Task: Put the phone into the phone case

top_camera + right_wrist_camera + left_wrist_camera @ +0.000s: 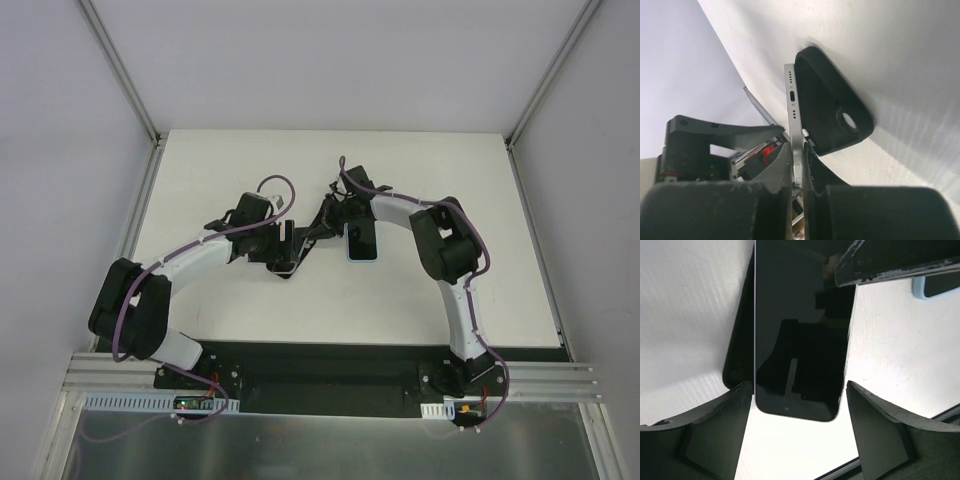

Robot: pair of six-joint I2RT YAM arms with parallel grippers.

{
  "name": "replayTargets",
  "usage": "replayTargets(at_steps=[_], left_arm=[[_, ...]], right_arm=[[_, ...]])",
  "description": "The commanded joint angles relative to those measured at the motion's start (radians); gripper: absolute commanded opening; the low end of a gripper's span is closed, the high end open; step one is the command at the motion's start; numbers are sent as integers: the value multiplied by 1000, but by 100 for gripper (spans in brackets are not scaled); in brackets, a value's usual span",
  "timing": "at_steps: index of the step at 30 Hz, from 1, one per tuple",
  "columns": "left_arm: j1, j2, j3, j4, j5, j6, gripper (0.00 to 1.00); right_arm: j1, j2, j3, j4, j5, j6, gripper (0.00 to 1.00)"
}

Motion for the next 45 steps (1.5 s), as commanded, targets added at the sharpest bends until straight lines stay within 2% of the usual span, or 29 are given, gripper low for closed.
replayTargets(at_steps=[1, 6, 9, 12, 15, 16, 21, 24, 27, 29, 30, 31, 32, 33, 34, 38, 45], left_arm=[[-11, -96, 0, 26, 60, -23, 78], [-9, -136, 65, -62, 143, 7, 84], [-9, -167, 109, -143, 215, 75, 82], [-8, -199, 160, -242, 260, 208, 80], [-6, -188, 265, -361, 284, 366, 80], [-2, -181, 298, -449, 353, 462, 80], [6, -101, 480, -585, 490, 619, 79], [6, -31, 542, -668, 557, 661, 73], [4, 15, 544, -674, 646, 675, 68], [4, 37, 542, -682, 701, 694, 65], [4, 57, 539, -689, 747, 698, 62], [4, 65, 536, -689, 764, 701, 60], [4, 71, 534, -689, 777, 702, 58], [4, 86, 534, -689, 809, 704, 57], [4, 94, 536, -689, 824, 701, 56], [4, 121, 545, -689, 910, 704, 50], [6, 158, 540, -689, 981, 705, 43]], right_arm=[[-39, -132, -37, 96, -31, -18, 1], [-72, -201, -60, 93, -121, -164, 1], [-85, -235, -88, 75, -191, -254, 1], [-89, -284, -137, 43, -265, -354, 1], [-74, -338, -165, -96, -328, -593, 1], [-69, -347, -169, -188, -340, -744, 1], [-49, -392, -222, -270, -456, -922, 1], [-14, -425, -215, -354, -518, -1046, 1], [16, -448, -185, -505, -587, -1251, 1], [21, -436, -148, -678, -648, -1368, 1], [21, -423, -122, -762, -671, -1549, 1], [20, -403, -38, -1006, -700, -1665, 2], [21, -342, 14, -1174, -710, -1836, 1], [20, -299, 85, -1367, -719, -2123, 1], [20, -272, 137, -1480, -733, -2103, 1], [18, -211, 145, -1482, -740, -2101, 1], [13, -228, 144, -1482, -737, -2112, 1]])
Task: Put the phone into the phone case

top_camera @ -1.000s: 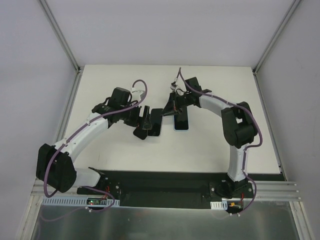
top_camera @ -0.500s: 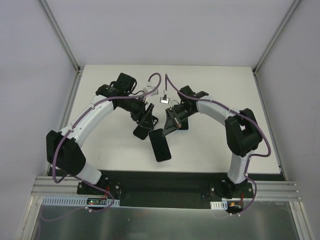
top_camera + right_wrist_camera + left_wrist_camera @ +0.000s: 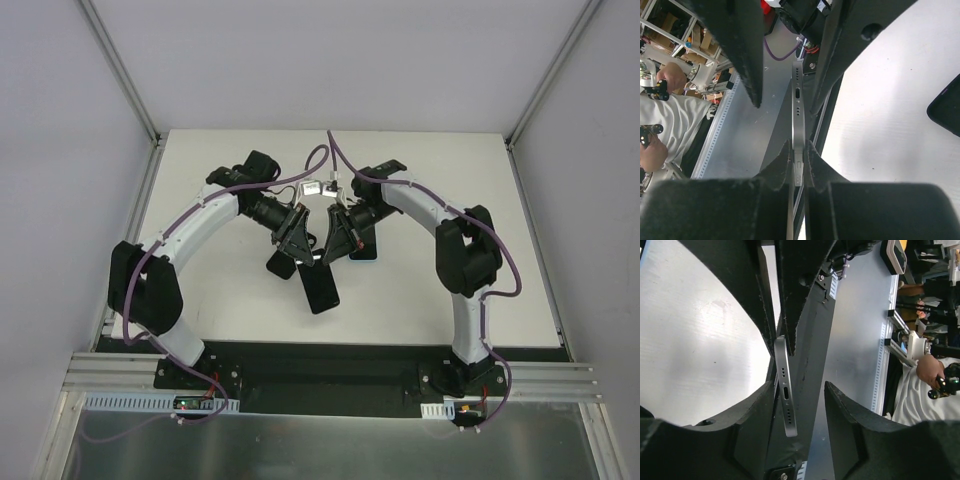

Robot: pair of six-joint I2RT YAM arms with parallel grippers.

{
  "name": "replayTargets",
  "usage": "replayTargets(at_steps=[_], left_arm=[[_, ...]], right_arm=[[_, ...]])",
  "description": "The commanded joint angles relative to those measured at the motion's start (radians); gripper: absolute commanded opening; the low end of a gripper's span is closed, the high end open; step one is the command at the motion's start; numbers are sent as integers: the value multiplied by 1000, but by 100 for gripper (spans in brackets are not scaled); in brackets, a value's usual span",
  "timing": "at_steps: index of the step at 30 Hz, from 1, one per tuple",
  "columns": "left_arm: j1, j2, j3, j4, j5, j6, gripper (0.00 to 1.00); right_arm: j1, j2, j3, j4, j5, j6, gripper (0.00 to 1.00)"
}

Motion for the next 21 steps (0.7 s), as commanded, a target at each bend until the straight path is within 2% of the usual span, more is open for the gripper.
replayTargets(at_steps=[1, 4, 6, 10, 11, 14, 15, 16, 19, 21], left_arm=[[0, 24, 12, -22, 100, 27, 37], [0, 41, 25, -24, 71, 8, 31], [0, 50, 34, -22, 42, -4, 20], [1, 48, 31, -22, 28, -15, 8], [3, 47, 29, -24, 22, -18, 2], [3, 42, -6, 31, 11, -81, 0], [3, 41, -18, 47, 28, -111, 0], [3, 36, -32, 89, 25, -127, 0], [4, 13, -96, 165, 4, -196, 0], [10, -4, -125, 193, -13, -248, 0]], right_arm=[[2, -30, 23, -369, -135, -105, 1], [2, -22, 26, -369, -133, -102, 1], [2, -22, 25, -369, -136, -99, 1], [-21, -22, 20, -369, -160, -98, 12], [-30, -25, 20, -369, -170, -99, 15], [-70, -28, 18, -369, -205, -96, 25], [-86, -28, 18, -369, -216, -93, 29], [-92, -31, 17, -368, -222, -96, 38], [-115, -50, 8, -369, -234, -102, 49], [-129, -59, 8, -371, -234, -99, 52]])
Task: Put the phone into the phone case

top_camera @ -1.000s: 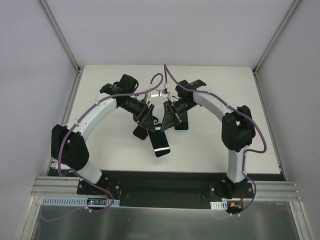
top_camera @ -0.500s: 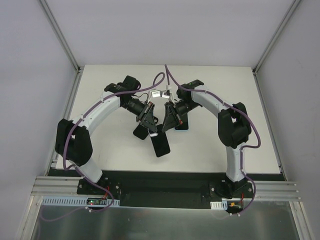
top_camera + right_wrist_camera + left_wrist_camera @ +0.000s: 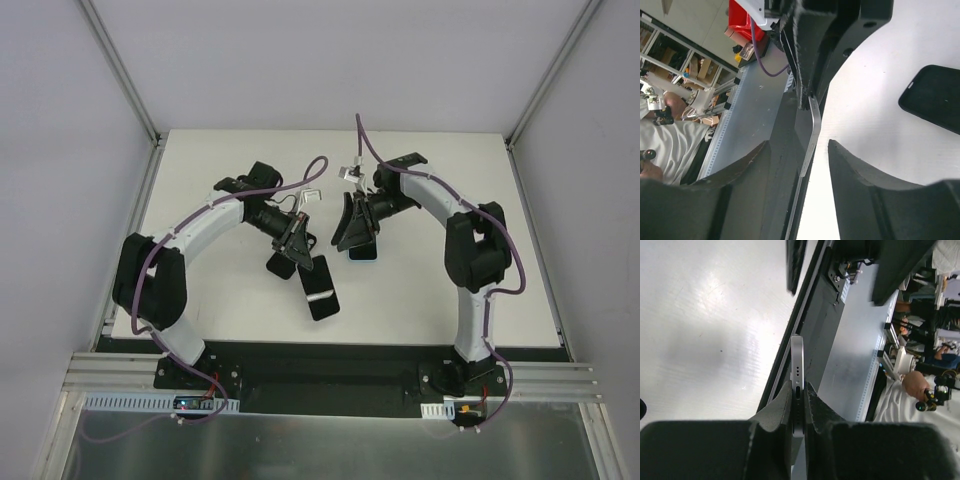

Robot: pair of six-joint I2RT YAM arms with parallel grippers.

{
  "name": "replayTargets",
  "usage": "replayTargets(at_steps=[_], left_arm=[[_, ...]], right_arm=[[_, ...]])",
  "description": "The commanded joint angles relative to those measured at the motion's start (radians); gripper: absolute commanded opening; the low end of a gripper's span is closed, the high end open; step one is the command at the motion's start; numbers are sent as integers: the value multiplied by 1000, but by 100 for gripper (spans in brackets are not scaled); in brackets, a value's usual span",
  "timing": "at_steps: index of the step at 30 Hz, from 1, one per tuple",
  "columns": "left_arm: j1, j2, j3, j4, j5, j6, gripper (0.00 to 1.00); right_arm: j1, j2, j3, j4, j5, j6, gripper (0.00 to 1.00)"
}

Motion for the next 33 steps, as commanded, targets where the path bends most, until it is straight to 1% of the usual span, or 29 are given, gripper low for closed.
replayTargets(at_steps=[1, 2, 3, 4, 5, 6, 8, 10, 11, 13, 14, 15, 16, 17, 18, 20, 22, 23, 25, 28, 29, 30, 31, 32, 33], left_arm=[[19, -54, -52, 96, -2, -138, 0], [28, -66, -64, 117, -12, -152, 0], [39, -76, -69, 128, -18, -204, 0], [55, -86, -75, 140, -24, -225, 0], [84, -120, -94, 169, -39, -248, 0], [101, -140, -103, 180, -71, -300, 0], [130, -200, -114, 188, -151, -328, 0], [151, -241, -129, 209, -176, -382, 0], [179, -287, -144, 220, -221, -440, 0], [205, -344, -167, 264, -301, -509, 0], [213, -416, -207, 287, -344, -590, 0], [220, -454, -230, 338, -445, -632, 0], [220, -493, -280, 362, -484, -672, 0], [220, -561, -308, 389, -511, -743, 0], [220, -591, -333, 443, -550, -779, 0], [220, -657, -403, 496, -564, -869, 0], [219, -717, -466, 560, -594, -913, 0], [219, -740, -486, 576, -611, -951, 0], [219, -813, -553, 625, -665, -989, 0], [217, -904, -624, 637, -752, -1052, 0], [217, -922, -638, 639, -778, -1075, 0], [217, -941, -653, 642, -803, -1092, 0], [216, -973, -693, 646, -824, -1111, 0], [216, -985, -715, 663, -876, -1143, 0], [214, -998, -738, 676, -901, -1157, 0]], right_arm=[[-28, -68, 8, -321, -184, -51, 57], [-37, -76, 9, -321, -184, -45, 58], [-45, -84, 11, -321, -184, -39, 59], [-51, -102, 14, -321, -185, -32, 61], [-63, -111, 18, -319, -185, -16, 61], [-68, -122, 29, -321, -185, -9, 61], [-86, -134, 50, -321, -184, 28, 61], [-94, -131, 90, -322, -184, 57, 61], [-106, -125, 107, -321, -184, 73, 60], [-117, -105, 165, -322, -184, 136, 58], [-129, -101, 181, -322, -184, 152, 58], [-132, -101, 196, -321, -184, 177, 58], [-138, -104, 227, -321, -182, 188, 58], [-140, -107, 244, -321, -182, 197, 58], [-143, -107, 265, -321, -182, 203, 58], [-143, -110, 337, -319, -182, 220, 58], [-146, -104, 405, -318, -158, 240, 59], [-149, -102, 482, -318, -156, 248, 59], [-158, -119, 540, -318, -172, 231, 60], [-157, -145, 642, -304, -110, 229, 64], [-154, -159, 652, -182, -84, 371, 64], [-149, -221, 579, -50, 30, 493, 65], [-111, -284, 480, 157, 172, 716, 65], [-78, -361, 322, 582, 628, 921, 67], [-42, -483, 140, 694, 825, 904, 79]])
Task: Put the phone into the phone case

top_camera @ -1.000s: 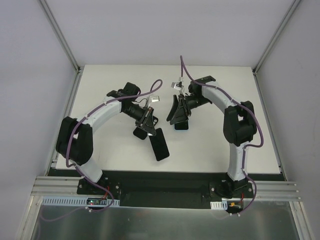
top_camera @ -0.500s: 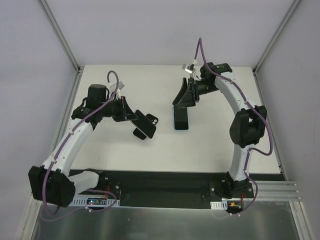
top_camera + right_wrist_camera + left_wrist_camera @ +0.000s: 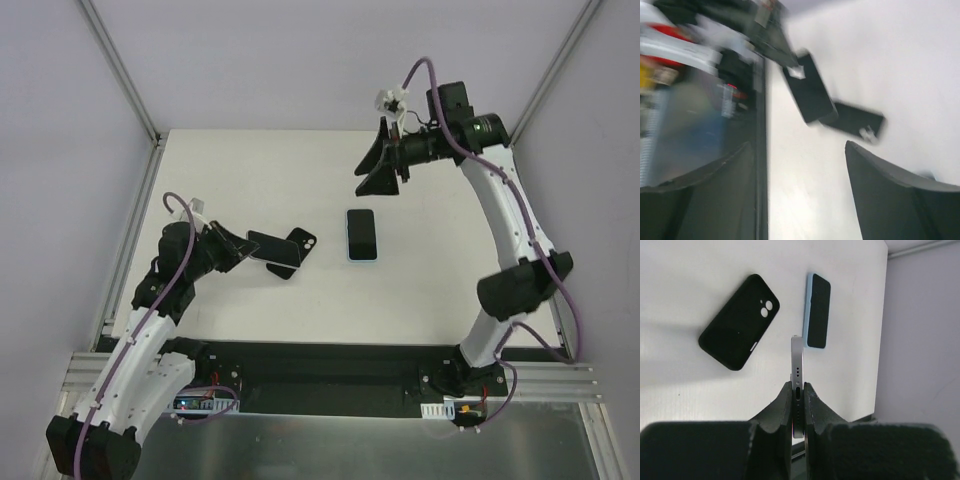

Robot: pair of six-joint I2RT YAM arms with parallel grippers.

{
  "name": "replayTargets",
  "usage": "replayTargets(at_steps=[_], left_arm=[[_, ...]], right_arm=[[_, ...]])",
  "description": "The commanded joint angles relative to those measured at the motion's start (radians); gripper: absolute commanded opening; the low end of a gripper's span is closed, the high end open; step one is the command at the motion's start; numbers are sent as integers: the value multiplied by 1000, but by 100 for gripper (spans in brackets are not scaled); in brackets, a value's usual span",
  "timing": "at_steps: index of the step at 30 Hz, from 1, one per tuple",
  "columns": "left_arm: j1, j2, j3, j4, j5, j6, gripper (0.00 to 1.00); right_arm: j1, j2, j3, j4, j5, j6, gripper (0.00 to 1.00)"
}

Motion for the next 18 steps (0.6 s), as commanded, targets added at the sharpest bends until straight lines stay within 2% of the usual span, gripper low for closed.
replayTargets(at_steps=[1, 2, 3, 5, 7, 10, 11, 14, 16, 18], left_arm=[[-6, -82, -103, 151, -173, -149, 0], [-7, -86, -125, 193, -205, -165, 0], [-9, -86, -147, 221, -221, -169, 0], [-10, -85, -208, 278, -241, -203, 0], [-13, -70, -269, 408, -242, -220, 0], [-32, -15, -274, 488, -271, -212, 0], [-35, 2, -267, 491, -276, -189, 0], [-59, 30, -265, 514, -334, -180, 0], [-87, 21, -298, 560, -409, -198, 0], [-104, 22, -320, 586, -446, -197, 0]], right_arm=[[125, -327, -410, 646, 824, 425, 81], [107, -350, -450, 779, 788, 464, 82], [82, -364, -481, 829, 750, 626, 83], [11, -357, -501, 925, 667, 783, 82], [6, -358, -571, 979, 678, 907, 82], [38, -363, -656, 998, 772, 949, 83], [47, -360, -673, 974, 877, 960, 83], [58, -331, -729, 925, 1066, 1043, 84], [61, -280, -739, 917, 1075, 1069, 83], [75, -202, -722, 923, 1082, 1072, 77]])
